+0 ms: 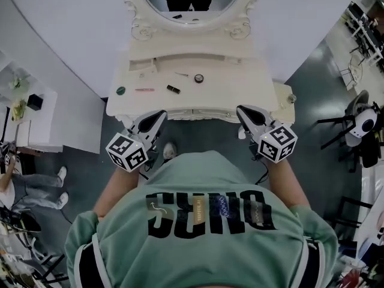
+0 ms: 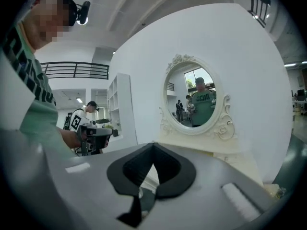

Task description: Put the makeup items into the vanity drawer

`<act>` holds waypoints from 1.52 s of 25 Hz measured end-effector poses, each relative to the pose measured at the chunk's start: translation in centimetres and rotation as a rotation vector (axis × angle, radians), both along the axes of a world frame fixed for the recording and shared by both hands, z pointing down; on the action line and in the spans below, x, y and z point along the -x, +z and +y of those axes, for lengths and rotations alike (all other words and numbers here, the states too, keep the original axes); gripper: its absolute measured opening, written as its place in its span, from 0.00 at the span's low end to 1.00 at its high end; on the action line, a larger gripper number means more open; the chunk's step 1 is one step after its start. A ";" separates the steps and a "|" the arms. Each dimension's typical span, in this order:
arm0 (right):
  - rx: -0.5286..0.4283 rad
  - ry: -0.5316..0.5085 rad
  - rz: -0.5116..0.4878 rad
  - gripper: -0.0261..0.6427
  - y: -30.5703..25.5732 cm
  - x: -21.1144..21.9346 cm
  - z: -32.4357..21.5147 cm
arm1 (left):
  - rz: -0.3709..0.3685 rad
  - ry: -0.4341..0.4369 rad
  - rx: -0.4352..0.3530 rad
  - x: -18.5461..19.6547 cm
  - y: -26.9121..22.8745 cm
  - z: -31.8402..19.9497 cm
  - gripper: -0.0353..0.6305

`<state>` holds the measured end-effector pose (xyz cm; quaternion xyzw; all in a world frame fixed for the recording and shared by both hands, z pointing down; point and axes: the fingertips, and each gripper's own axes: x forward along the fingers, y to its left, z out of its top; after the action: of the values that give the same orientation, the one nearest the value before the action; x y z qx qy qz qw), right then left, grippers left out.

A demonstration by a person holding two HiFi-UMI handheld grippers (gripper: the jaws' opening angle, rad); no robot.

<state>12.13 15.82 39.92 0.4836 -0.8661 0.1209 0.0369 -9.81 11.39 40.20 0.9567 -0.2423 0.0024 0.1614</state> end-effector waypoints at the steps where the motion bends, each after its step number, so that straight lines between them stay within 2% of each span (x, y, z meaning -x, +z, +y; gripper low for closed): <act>1: 0.001 0.016 -0.006 0.05 -0.3 0.6 -2.3 | -0.006 0.025 0.000 0.2 0.0 -2.5 0.06; 5: 0.011 0.056 -0.030 0.05 -2.0 3.3 -10.9 | -0.063 0.126 -0.010 0.8 -0.6 -11.5 0.06; 9: 0.006 0.063 -0.040 0.05 -3.0 4.7 -17.3 | -0.135 0.191 -0.027 1.1 0.1 -17.8 0.06; 15: 0.082 0.042 -0.058 0.05 -0.1 1.7 -21.9 | -0.228 0.205 0.018 -2.2 3.5 -22.8 0.06; 17: 0.105 0.003 -0.067 0.05 1.1 0.4 -23.0 | -0.286 0.194 0.025 -3.7 4.8 -23.4 0.06; 20: 0.113 -0.060 -0.060 0.05 2.5 -1.7 -24.7 | -0.397 0.181 -0.004 -6.3 6.8 -24.8 0.06; 24: 0.134 -0.143 -0.049 0.05 4.7 -3.7 -26.7 | -0.600 0.209 -0.031 -9.4 10.5 -26.0 0.06; 29: 0.128 -0.237 0.019 0.05 7.2 -2.9 -29.0 | -0.880 0.392 -0.135 -12.8 16.6 -27.4 0.09; 34: 0.137 -0.255 0.034 0.05 9.5 -1.5 -30.5 | -1.162 0.687 -0.244 -13.8 24.3 -27.8 0.21; 36: 0.150 -0.252 0.036 0.05 10.4 -1.2 -30.5 | -1.239 0.787 -0.275 -13.5 26.8 -27.8 0.23; 38: 0.170 -0.246 0.039 0.05 11.3 -1.2 -30.1 | -1.284 0.855 -0.289 -13.5 28.6 -27.7 0.23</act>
<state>13.32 -14.33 51.20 0.3713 -0.9045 0.1790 0.1092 3.67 -16.35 68.79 0.7898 0.1032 0.5854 -0.1512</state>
